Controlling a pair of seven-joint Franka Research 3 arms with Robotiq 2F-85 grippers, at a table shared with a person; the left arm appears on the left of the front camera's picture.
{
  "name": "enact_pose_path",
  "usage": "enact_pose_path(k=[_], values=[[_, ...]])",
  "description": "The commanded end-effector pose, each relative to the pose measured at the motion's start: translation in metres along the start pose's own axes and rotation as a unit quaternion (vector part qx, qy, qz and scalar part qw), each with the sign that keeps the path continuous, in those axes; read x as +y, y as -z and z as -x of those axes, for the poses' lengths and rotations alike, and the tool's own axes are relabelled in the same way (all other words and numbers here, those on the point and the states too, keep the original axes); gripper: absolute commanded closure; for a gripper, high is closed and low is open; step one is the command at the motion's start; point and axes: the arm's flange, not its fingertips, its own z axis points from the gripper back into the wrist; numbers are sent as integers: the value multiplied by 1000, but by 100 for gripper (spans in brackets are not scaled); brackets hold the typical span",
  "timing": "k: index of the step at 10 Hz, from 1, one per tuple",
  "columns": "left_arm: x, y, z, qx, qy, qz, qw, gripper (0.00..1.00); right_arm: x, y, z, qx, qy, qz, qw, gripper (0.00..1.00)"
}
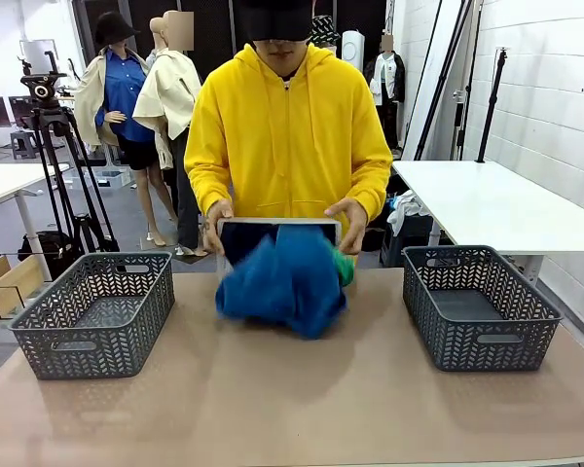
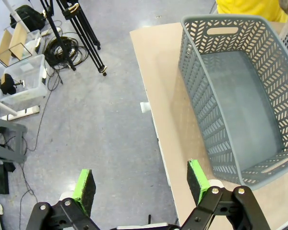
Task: Sort the tops and bottoms.
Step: Lift clothes from the center of the table with your left hand.
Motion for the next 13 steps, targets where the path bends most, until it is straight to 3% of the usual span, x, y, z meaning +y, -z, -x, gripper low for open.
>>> enact_pose_path(k=[1, 13], values=[[3, 3, 2, -1, -2, 4, 1000, 0, -1, 0, 1, 4, -5, 0, 1000, 0], [3, 3, 2, -1, -2, 4, 1000, 0, -1, 0, 1, 4, -5, 0, 1000, 0]])
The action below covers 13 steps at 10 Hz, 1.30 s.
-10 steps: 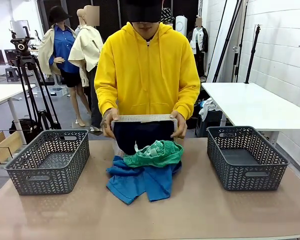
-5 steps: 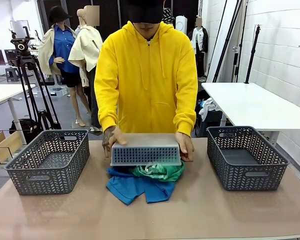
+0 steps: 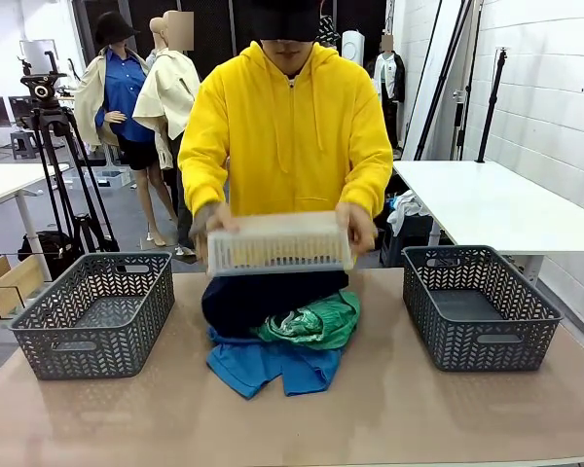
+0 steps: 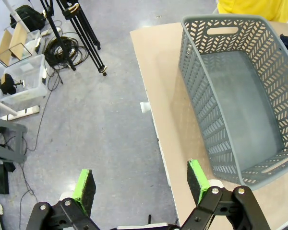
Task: Sort the tops and bottoms.
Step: Lift clothes from the center of the table with your left hand.
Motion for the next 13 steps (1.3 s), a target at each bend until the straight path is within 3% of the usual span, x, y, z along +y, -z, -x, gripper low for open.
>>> enact_pose_path(k=[1, 13], values=[[3, 3, 2, -1, -2, 4, 1000, 0, -1, 0, 1, 4, -5, 0, 1000, 0], [3, 3, 2, -1, -2, 4, 1000, 0, -1, 0, 1, 4, -5, 0, 1000, 0]])
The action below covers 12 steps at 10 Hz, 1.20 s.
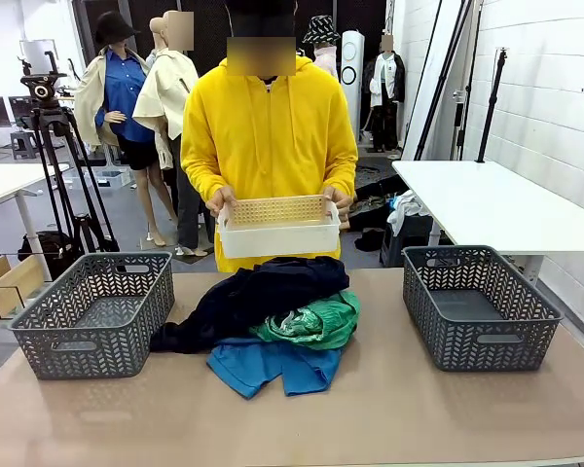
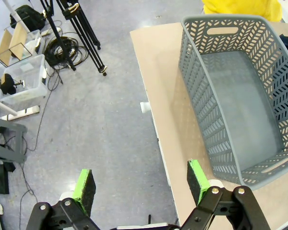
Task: Sort the tops and bottoms.
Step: Lift clothes from the center of the table with your left hand.
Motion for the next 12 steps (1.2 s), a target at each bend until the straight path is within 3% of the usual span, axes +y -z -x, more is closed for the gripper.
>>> enact_pose_path(k=[1, 12], values=[[3, 3, 2, -1, -2, 4, 1000, 0, -1, 0, 1, 4, -5, 0, 1000, 0], [3, 3, 2, -1, -2, 4, 1000, 0, -1, 0, 1, 4, -5, 0, 1000, 0]])
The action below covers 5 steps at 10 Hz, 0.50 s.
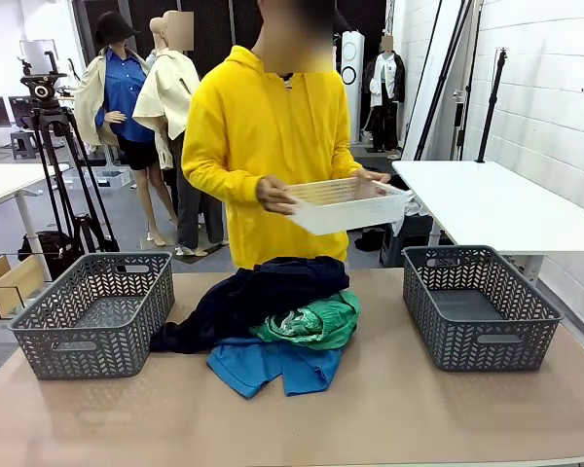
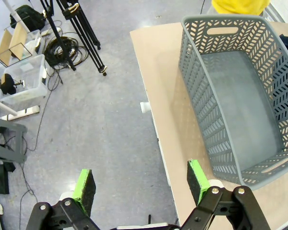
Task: Sort the tops and bottoms.
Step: Lift clothes from the center of the table with your left hand.
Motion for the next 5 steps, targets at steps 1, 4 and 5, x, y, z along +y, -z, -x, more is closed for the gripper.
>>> enact_pose_path(k=[1, 4, 5], values=[[3, 3, 2, -1, -2, 4, 1000, 0, -1, 0, 1, 4, -5, 0, 1000, 0], [3, 3, 2, -1, -2, 4, 1000, 0, -1, 0, 1, 4, -5, 0, 1000, 0], [3, 3, 2, -1, -2, 4, 1000, 0, -1, 0, 1, 4, -5, 0, 1000, 0]])
